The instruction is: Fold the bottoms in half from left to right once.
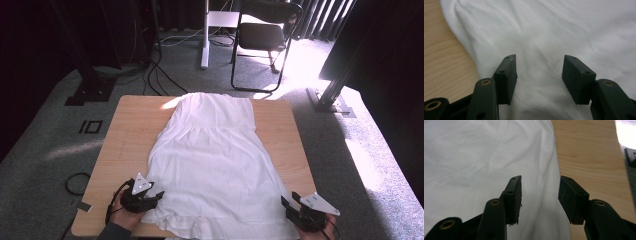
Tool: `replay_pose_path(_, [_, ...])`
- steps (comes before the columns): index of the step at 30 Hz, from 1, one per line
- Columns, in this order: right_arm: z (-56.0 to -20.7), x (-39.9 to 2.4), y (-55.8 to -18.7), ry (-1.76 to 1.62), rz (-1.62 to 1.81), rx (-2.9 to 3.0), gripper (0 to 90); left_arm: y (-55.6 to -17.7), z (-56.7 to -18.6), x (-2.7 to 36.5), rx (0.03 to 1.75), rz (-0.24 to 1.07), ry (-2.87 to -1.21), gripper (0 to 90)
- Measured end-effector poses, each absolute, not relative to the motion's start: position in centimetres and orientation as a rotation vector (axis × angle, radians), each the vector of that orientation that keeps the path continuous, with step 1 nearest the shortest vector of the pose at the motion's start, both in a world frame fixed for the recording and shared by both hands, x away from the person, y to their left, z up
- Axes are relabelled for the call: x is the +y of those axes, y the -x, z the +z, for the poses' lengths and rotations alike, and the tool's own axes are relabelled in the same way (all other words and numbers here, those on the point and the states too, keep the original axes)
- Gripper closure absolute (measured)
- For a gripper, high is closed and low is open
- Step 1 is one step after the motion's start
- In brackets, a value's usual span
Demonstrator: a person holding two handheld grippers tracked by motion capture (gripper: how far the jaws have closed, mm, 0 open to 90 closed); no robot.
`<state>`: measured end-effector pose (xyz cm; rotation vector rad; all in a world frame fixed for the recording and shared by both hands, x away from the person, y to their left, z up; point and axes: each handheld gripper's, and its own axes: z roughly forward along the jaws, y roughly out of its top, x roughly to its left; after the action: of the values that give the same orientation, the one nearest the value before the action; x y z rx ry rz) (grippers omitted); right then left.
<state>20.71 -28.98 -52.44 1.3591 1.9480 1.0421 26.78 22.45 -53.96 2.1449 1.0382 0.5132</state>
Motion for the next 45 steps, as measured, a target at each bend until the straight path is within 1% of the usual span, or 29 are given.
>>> replay_pose_path(2, [-52.6, -28.6, -22.8, -1.360, 1.054, 1.967, 51.4, -27.7, -53.7, 22.8, 1.065, 0.537, -2.125, 45.6])
replay_pose_path(3, [-52.6, -28.3, -24.0, -1.353, 1.059, 1.981, 49.1, -28.3, -53.6, 22.9, 1.083, 0.549, -2.111, 44.6])
replay_pose_path(4, [-52.6, -28.0, -25.3, -1.358, 1.053, 2.002, 49.3, -28.8, -53.5, 23.1, 1.103, 0.549, -2.104, 43.0])
replay_pose_path(6, [-53.0, -27.5, -27.6, -1.383, 1.042, 2.039, 48.8, -29.7, -53.6, 23.3, 1.144, 0.508, -2.080, 42.6])
replay_pose_path(8, [-53.6, -26.9, -29.0, -1.427, 1.008, 2.069, 47.8, -29.3, -53.7, 23.2, 1.121, 0.487, -2.101, 42.6])
replay_pose_path(10, [-54.4, -26.4, -29.6, -1.435, 0.963, 2.105, 47.6, -28.4, -53.8, 22.9, 1.079, 0.476, -2.127, 42.5])
replay_pose_path(11, [-54.8, -26.3, -29.7, -1.438, 0.934, 2.117, 51.2, -27.9, -53.9, 22.8, 1.073, 0.463, -2.133, 42.6])
replay_pose_path(12, [-55.1, -26.2, -29.7, -1.447, 0.916, 2.128, 60.5, -27.5, -54.0, 22.7, 1.064, 0.449, -2.136, 43.0])
replay_pose_path(13, [-55.2, -26.3, -29.5, -1.453, 0.914, 2.136, 72.1, -27.1, -54.3, 22.6, 1.053, 0.419, -2.154, 45.3])
replay_pose_path(14, [-55.3, -26.4, -29.3, -1.454, 0.910, 2.134, 81.3, -27.0, -54.6, 22.4, 1.037, 0.405, -2.186, 53.0])
replay_pose_path(15, [-55.2, -26.4, -29.1, -1.456, 0.912, 2.134, 85.9, -26.8, -54.8, 22.2, 1.014, 0.432, -2.212, 61.0])
replay_pose_path(16, [-55.0, -26.5, -28.9, -1.450, 0.914, 2.137, 88.7, -26.7, -54.7, 22.3, 0.991, 0.408, -2.218, 73.2])
replay_pose_path(17, [-54.7, -26.5, -28.7, -1.441, 0.919, 2.135, 89.0, -26.6, -54.5, 22.3, 0.984, 0.399, -2.217, 86.0])
replay_pose_path(18, [-54.4, -26.6, -28.4, -1.427, 0.923, 2.130, 89.3, -26.5, -54.3, 22.3, 0.971, 0.413, -2.212, 90.0])
replay_pose_path(21, [-52.9, -27.1, -27.1, -1.411, 0.940, 2.082, 89.4, -25.8, -53.4, 22.7, 0.948, 0.408, -2.186, 90.0])
replay_pose_path(23, [-51.9, -27.7, -26.0, -1.407, 0.966, 2.035, 89.4, -25.1, -53.0, 22.9, 0.927, 0.379, -2.169, 90.0])
replay_pose_path(25, [-51.1, -28.5, -25.0, -1.423, 0.968, 1.992, 89.4, -24.4, -52.8, 23.0, 0.921, 0.388, -2.178, 90.0])
replay_pose_path(27, [-51.1, -29.3, -24.2, -1.457, 0.962, 1.981, 89.1, -24.3, -53.0, 23.0, 0.927, 0.408, -2.204, 90.0])
replay_pose_path(30, [-52.3, -30.1, -24.1, -1.490, 0.917, 2.009, 89.0, -24.8, -53.4, 23.1, 0.951, 0.412, -2.178, 90.0])
replay_pose_path(31, [-52.9, -30.3, -24.1, -1.505, 0.908, 2.024, 88.9, -25.1, -53.5, 23.1, 0.960, 0.412, -2.161, 87.9])
replay_pose_path(32, [-53.3, -30.3, -24.3, -1.518, 0.895, 2.043, 88.4, -25.4, -53.4, 23.0, 0.971, 0.420, -2.148, 75.2])
replay_pose_path(33, [-53.7, -30.4, -24.6, -1.532, 0.893, 2.058, 86.7, -25.8, -53.4, 22.9, 0.975, 0.430, -2.132, 68.8])
replay_pose_path(35, [-53.8, -30.3, -25.1, -1.535, 0.903, 2.038, 69.8, -26.9, -53.3, 22.8, 0.991, 0.456, -2.105, 56.2])
replay_pose_path(36, [-53.6, -30.3, -25.5, -1.521, 0.935, 2.019, 64.7, -27.7, -53.2, 22.8, 1.009, 0.468, -2.096, 52.4])
replay_pose_path(37, [-53.3, -30.3, -26.0, -1.504, 0.972, 2.008, 61.3, -28.5, -53.0, 22.8, 1.022, 0.480, -2.076, 52.2])
replay_pose_path(39, [-52.7, -30.1, -27.4, -1.480, 1.014, 1.997, 55.7, -30.5, -52.8, 22.8, 1.049, 0.489, -2.037, 47.6])
replay_pose_path(42, [-52.3, -29.4, -30.4, -1.465, 1.058, 1.986, 52.1, -33.8, -52.8, 22.4, 1.099, 0.524, -2.027, 45.0])
replay_pose_path(45, [-52.5, -28.2, -33.8, -1.448, 1.067, 2.003, 52.3, -37.1, -53.3, 21.9, 1.165, 0.506, -2.003, 44.2])
